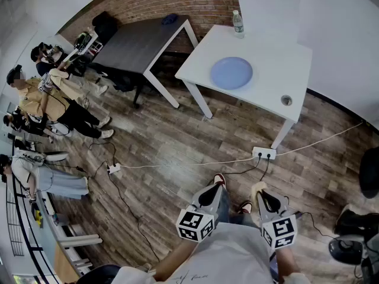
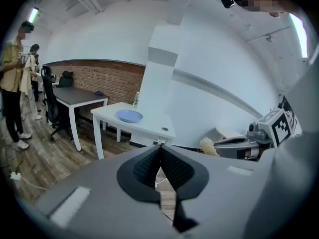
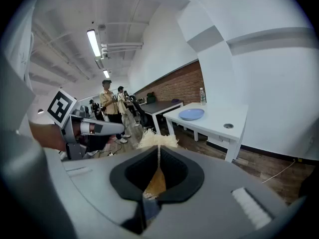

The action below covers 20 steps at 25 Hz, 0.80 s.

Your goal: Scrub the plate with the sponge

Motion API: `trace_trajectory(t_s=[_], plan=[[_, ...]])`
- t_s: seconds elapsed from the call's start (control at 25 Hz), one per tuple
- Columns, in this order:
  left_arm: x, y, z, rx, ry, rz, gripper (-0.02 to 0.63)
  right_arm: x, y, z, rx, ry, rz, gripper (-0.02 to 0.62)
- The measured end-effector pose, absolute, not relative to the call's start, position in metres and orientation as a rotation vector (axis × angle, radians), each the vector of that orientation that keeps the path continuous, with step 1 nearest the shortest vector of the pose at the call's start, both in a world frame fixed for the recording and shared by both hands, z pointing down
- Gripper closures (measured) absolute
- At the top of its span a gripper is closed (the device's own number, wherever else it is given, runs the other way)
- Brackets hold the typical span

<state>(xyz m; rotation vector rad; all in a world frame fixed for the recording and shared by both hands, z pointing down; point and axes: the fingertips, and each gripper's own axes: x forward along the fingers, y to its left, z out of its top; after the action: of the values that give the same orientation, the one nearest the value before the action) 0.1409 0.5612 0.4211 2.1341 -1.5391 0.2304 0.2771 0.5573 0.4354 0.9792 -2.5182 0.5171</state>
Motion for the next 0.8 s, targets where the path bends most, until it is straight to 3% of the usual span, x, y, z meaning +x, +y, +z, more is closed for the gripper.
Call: trace_trajectory(t_s=[0.8], plan=[[0.041, 0.458, 0.423, 2.085, -1.592, 0.138, 0.602, 0.205, 0.455, 0.418, 0.983, -2.536, 0.542, 0.572]])
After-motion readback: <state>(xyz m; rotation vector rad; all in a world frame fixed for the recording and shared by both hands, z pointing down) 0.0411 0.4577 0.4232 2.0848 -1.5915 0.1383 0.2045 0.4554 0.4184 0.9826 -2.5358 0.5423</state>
